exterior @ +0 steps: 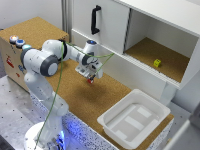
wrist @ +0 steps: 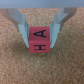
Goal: Put the pink block on the table
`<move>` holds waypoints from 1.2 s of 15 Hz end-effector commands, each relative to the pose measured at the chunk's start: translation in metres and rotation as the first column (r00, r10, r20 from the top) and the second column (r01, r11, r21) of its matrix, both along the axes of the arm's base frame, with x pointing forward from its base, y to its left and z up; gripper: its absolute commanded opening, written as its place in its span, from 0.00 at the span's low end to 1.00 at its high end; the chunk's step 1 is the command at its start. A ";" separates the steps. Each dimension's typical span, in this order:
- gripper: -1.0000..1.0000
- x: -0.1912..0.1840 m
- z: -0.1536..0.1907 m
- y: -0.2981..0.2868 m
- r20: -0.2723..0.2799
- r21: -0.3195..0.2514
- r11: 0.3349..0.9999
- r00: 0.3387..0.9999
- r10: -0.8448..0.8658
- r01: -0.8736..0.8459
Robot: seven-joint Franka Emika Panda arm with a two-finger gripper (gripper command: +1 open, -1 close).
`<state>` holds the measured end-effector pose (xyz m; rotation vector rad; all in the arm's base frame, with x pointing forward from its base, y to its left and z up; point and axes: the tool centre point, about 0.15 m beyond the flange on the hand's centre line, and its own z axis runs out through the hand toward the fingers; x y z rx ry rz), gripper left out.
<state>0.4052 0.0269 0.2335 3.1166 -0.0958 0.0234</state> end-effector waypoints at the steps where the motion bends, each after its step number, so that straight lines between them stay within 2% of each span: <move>1: 1.00 0.010 0.016 -0.008 0.037 -0.036 0.999 0.999 -0.004 0.006; 6: 1.00 0.006 0.055 0.007 0.074 -0.044 0.998 0.996 0.042 -0.039; 9: 1.00 -0.004 0.074 0.034 0.083 0.009 0.997 0.993 0.082 -0.083; 14: 1.00 -0.017 0.104 0.089 0.115 0.056 0.985 0.981 0.155 -0.163; 18: 1.00 -0.026 0.126 0.127 0.152 0.058 0.981 0.973 0.172 -0.183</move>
